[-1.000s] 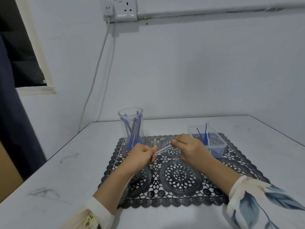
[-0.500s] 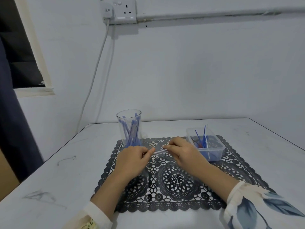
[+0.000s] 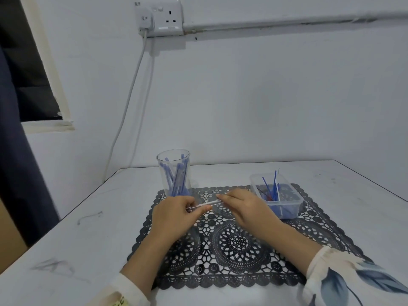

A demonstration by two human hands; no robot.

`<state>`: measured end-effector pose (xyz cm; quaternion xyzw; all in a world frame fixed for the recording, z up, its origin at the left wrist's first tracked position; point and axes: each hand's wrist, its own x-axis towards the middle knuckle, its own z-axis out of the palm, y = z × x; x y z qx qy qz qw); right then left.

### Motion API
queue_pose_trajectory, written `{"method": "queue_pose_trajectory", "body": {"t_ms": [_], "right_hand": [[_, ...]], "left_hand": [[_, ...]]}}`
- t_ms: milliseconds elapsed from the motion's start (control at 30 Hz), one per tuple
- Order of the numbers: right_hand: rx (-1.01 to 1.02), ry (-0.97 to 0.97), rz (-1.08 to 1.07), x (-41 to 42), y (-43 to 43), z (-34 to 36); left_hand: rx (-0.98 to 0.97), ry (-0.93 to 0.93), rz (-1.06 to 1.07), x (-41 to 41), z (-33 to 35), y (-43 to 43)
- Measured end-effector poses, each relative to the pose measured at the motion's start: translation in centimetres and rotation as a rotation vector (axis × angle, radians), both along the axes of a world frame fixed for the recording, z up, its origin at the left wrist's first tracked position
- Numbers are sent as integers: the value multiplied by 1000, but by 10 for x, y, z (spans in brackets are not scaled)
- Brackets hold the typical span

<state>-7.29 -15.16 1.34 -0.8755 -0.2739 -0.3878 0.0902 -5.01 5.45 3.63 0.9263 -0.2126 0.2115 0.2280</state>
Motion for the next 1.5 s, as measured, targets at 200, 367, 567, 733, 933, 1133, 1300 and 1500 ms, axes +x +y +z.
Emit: {"method": "queue_pose_trajectory", "body": {"t_ms": [200, 367, 567, 733, 933, 1133, 1300, 1500], "right_hand": [[53, 20, -32, -8, -3, 2], [4, 42, -62, -7, -1, 2], [-54, 54, -76, -8, 0, 6], [-50, 61, -29, -5, -4, 4], [-34, 73, 0, -8, -3, 8], [-10, 124, -55, -9, -5, 9], [96, 128, -142, -12, 1, 12], [253, 139, 28, -26, 12, 26]], "left_hand": [[-4, 1, 6, 1, -3, 0], [45, -67, 10, 5, -2, 3], [53, -87, 21, 5, -1, 5], [24, -111, 11, 5, -2, 5], [-5, -105, -27, 5, -3, 7], [-3, -87, -45, 4, -2, 8], [21, -96, 2, 5, 1, 7], [52, -86, 67, 8, 0, 8]]}}
